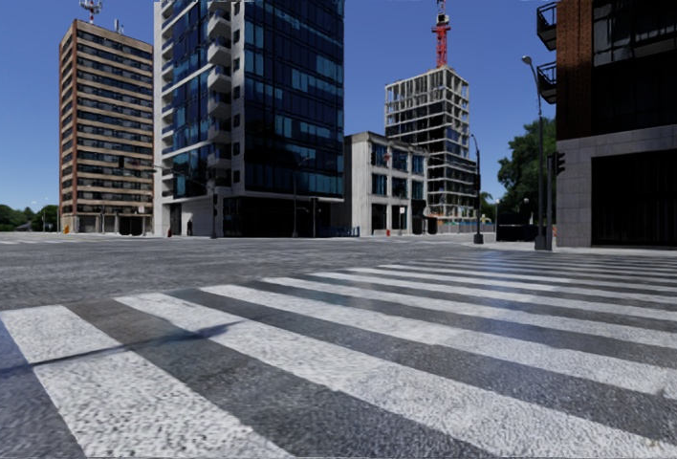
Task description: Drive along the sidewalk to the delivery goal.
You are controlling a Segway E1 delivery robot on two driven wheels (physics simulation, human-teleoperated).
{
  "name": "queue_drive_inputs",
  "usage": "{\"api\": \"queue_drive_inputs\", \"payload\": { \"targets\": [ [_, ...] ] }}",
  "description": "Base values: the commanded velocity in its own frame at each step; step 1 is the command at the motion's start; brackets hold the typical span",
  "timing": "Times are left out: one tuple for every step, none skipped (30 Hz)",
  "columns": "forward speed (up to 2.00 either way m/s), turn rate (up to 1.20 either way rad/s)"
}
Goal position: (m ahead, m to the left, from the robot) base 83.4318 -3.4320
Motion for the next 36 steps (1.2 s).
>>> {"api": "queue_drive_inputs", "payload": {
  "targets": [
    [2.00,-0.55],
    [2.00,-0.55],
    [2.00,-0.55],
    [2.00,-0.55],
    [2.00,-0.55],
    [2.00,-0.55],
    [2.00,-0.55],
    [2.00,-0.55],
    [2.00,-0.55],
    [2.00,-0.55],
    [2.00,-0.55],
    [2.00,-0.55],
    [2.00,-0.55],
    [2.00,-0.55],
    [2.00,-0.55],
    [2.00,-0.55],
    [2.00,-0.55],
    [2.00,-0.55],
    [2.00,-0.55],
    [2.00,-0.55],
    [2.00,-0.55],
    [2.00,-0.55],
    [2.00,-0.55],
    [2.00,-0.55],
    [2.00,-0.55],
    [2.00,-0.55],
    [2.00,-0.55],
    [2.00,-0.55],
    [2.00,-0.55],
    [2.00,-0.55],
    [2.00,-0.55],
    [2.00,-0.55],
    [2.00,-0.55],
    [2.00,-0.55],
    [2.00,-0.55],
    [2.00,-0.55]
  ]
}}
